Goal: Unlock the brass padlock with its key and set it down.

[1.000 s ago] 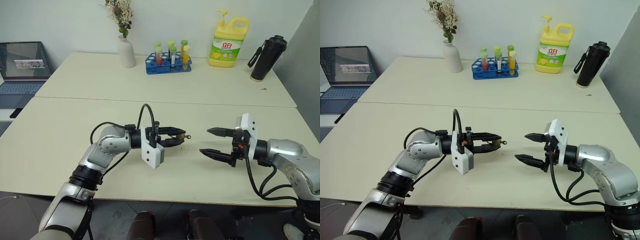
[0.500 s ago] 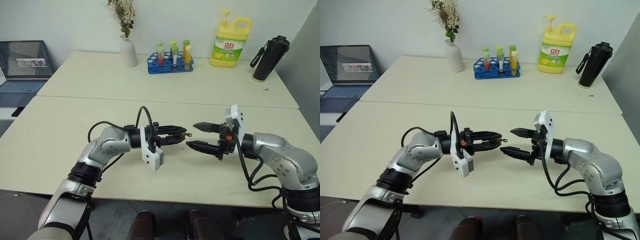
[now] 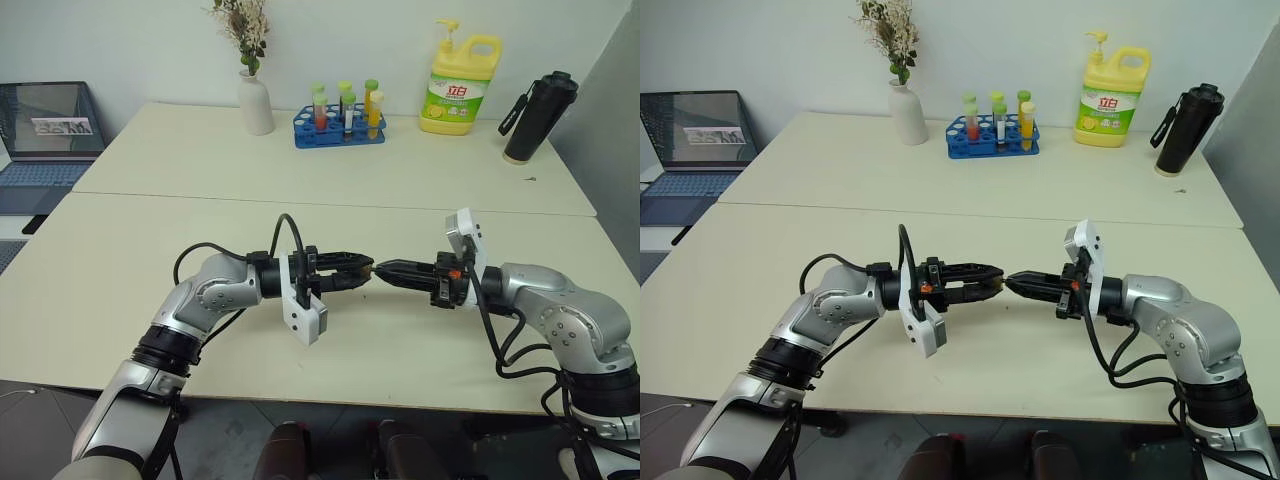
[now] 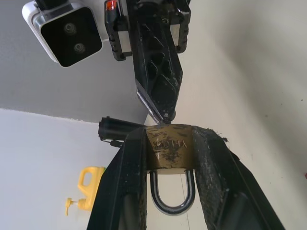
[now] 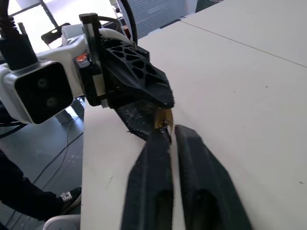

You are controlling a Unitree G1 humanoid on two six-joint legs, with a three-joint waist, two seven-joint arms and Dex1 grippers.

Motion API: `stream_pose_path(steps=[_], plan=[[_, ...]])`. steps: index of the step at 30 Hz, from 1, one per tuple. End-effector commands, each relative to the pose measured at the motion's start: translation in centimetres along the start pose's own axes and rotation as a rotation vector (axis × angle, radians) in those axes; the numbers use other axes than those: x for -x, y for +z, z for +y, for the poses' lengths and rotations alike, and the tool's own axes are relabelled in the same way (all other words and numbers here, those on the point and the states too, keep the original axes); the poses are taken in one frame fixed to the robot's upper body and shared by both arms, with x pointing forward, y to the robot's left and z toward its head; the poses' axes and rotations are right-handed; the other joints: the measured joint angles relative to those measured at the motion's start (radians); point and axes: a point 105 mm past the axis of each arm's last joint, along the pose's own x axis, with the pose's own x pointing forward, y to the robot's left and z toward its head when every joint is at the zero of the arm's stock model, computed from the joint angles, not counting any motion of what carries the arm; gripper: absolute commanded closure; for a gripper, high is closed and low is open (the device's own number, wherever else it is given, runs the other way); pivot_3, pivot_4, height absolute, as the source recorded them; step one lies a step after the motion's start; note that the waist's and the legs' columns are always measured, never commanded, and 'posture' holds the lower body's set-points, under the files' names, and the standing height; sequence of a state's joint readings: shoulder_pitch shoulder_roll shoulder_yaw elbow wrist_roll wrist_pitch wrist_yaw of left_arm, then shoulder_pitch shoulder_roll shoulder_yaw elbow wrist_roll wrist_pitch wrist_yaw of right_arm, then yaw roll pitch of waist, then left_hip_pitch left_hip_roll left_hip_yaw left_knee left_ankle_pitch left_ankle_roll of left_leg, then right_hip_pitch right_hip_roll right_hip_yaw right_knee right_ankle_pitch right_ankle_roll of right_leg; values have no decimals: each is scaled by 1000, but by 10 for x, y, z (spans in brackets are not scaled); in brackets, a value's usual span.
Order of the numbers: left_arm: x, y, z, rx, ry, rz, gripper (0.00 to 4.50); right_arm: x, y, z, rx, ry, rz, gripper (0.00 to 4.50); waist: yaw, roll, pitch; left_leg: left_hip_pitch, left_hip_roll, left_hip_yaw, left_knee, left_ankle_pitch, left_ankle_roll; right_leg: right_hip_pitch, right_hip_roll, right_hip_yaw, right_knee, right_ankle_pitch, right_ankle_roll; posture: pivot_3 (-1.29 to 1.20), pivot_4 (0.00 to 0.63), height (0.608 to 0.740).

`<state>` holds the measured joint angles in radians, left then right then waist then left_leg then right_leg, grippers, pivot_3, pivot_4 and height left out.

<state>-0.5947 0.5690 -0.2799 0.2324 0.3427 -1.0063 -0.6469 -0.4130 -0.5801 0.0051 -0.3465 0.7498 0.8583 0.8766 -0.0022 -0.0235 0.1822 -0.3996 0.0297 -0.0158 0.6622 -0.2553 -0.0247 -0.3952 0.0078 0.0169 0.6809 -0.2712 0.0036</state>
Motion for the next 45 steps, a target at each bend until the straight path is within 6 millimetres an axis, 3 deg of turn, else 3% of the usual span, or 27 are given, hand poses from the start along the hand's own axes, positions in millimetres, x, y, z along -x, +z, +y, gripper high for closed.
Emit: stream_pose_path(steps=[1,10,22,45], plan=[[0,4,6,-25,21,-15,3532,1,9,5,20,37,-17,4500,0,0,0,0,0,0,0,0,0,0,0,0,0,0,0,0,150,740],[0,6,0,-38,4,-27,3532,4,16,3,-53,62,-19,4500,0,0,0,0,0,0,0,0,0,0,0,0,0,0,0,0,150,740],[-1,10,-10,-79,-38,-56,3532,4,14,-10,-464,80,115,4500,0,0,0,0,1,0,0,0,0,0,-1,0,0,1,-1,0,150,740],[-1,9,-10,-114,-32,-48,3532,0,10,-16,-565,28,124,4500,0,0,0,-1,0,0,-1,0,0,-1,-1,0,0,1,-1,0,150,740]])
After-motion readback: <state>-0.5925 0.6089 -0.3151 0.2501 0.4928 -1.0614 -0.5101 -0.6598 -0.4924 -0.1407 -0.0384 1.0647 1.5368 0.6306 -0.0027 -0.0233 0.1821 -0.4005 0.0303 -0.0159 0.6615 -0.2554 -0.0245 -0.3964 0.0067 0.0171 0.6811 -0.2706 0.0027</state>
